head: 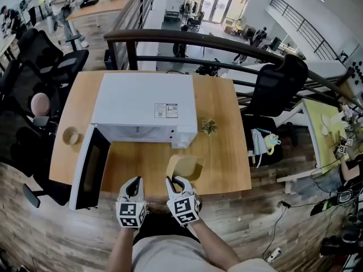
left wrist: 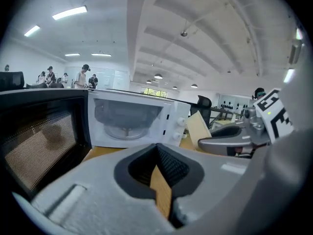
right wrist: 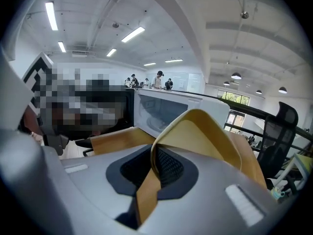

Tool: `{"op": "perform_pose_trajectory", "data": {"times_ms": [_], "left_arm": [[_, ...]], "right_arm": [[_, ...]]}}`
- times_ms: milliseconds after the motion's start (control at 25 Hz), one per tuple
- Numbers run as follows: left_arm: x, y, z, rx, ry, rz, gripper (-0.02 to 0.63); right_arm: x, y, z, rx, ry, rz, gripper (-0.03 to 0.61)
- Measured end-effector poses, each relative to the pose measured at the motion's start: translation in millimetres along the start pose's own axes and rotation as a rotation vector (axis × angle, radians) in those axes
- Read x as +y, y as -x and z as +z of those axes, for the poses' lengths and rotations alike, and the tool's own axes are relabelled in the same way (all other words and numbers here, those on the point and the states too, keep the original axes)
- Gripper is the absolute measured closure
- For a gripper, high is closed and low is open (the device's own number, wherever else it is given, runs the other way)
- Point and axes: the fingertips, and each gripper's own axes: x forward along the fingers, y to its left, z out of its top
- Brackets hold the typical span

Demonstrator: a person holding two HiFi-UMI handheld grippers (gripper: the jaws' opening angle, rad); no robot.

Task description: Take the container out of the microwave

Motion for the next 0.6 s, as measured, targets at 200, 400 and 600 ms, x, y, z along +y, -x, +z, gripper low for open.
{"op": "perform_pose_trajectory", "data": {"times_ms": [200,400,600], "left_arm": [[-30.9,7.5,16.6,-0.039,-0.024,-0.002,0.611],[-56.5,18.1,29.7,-0.086,0.007,-0.004,0.611],[-73.2,18.5,43.8,-0.112,-0.010,-0.039,0.611]], "right_arm": [[-11.0,27.7,1.7,-0.042,-0.024,-0.010,0.546],[-19.3,54.1,3.6,-0.091,-0.055,-0.012,0.546],[-29.3,65.2,10.0,-0.135,-0.081,-0.036,0.547]]}}
